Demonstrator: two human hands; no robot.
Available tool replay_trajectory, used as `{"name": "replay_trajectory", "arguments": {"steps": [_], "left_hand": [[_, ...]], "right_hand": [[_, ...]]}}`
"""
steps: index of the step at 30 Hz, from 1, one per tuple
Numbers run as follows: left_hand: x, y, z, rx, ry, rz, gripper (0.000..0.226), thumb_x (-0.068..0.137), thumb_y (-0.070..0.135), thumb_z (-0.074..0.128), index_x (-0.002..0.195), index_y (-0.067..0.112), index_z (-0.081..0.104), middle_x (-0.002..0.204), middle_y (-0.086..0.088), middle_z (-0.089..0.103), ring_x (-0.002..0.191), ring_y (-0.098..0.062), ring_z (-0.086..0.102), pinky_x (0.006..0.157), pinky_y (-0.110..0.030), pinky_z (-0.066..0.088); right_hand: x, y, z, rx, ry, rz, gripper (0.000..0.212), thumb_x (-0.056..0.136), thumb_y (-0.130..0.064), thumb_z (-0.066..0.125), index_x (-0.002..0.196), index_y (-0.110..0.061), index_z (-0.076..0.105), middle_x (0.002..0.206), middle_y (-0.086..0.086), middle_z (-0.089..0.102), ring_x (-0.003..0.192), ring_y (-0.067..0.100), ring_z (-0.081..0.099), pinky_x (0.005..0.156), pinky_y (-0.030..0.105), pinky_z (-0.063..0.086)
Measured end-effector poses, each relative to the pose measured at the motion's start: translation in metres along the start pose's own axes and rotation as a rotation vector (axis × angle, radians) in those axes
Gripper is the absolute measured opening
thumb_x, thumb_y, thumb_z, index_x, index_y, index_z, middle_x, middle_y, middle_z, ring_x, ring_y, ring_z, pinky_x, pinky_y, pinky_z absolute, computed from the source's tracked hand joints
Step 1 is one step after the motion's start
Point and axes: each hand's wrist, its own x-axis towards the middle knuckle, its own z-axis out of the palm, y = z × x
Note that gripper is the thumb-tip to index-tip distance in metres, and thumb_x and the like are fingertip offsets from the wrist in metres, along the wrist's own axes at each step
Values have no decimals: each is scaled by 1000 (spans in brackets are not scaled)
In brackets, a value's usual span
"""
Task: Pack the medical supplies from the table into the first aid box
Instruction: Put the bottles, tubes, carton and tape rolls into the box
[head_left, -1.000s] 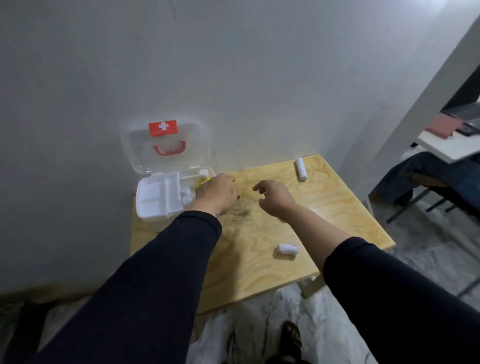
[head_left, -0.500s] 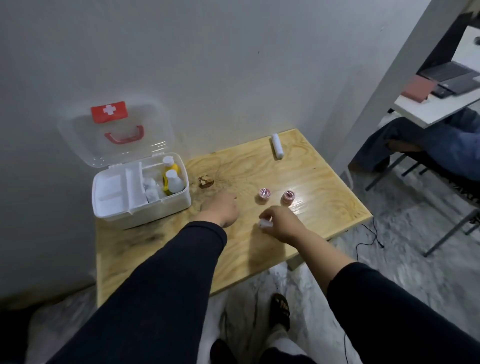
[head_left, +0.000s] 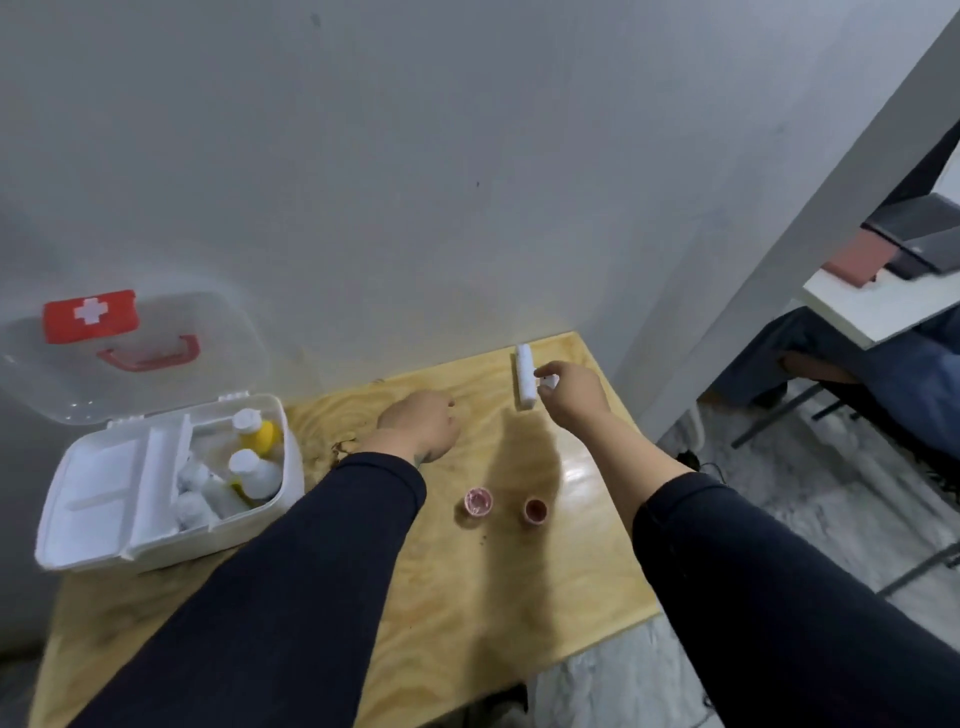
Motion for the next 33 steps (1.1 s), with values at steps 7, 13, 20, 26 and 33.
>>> {"name": "replay_trajectory", "arguments": {"steps": [7, 13, 20, 26, 33], "left_hand": [[65, 21, 5, -56, 5, -46, 48, 99, 27, 38, 146, 20, 40, 151, 0, 43, 131, -23, 47, 98, -31, 44], [76, 23, 7, -50, -9, -70, 48, 100, 26, 38, 147, 19, 39, 152, 0, 39, 134, -22, 45, 104, -35, 44], [58, 16, -7, -66, 16, -129, 47, 99, 27, 39, 146, 23, 40, 149, 1, 45, 130, -23, 50, 95, -31, 45], [15, -8, -44, -53, 109, -143, 45, 99, 28, 38, 143, 23, 44, 144, -1, 51, 128, -24, 50, 99, -34, 44], [-51, -73, -91, -37, 257, -139, 45, 99, 28, 38, 143, 21, 45, 148, -3, 46, 131, -27, 47, 104, -37, 42]], "right_hand": [[77, -6, 12, 67, -27, 108, 38, 92, -22, 57, 127, -9, 57, 131, 12, 58, 118, 30, 58, 89, 29, 46], [87, -8, 31, 87, 16, 128, 32, 95, -27, 46, 102, -4, 66, 109, 16, 69, 100, 33, 64, 80, 32, 50], [74, -22, 16, 69, -61, 104, 31, 94, -23, 54, 111, -1, 66, 116, 16, 67, 107, 32, 63, 89, 34, 51], [33, -81, 6, -34, -165, -84, 35, 91, -26, 56, 121, -11, 65, 122, 13, 67, 114, 29, 62, 97, 33, 50], [-40, -164, 35, -89, -183, -254, 38, 91, -31, 55, 122, -10, 64, 122, 13, 67, 112, 31, 63, 96, 41, 53]]}}
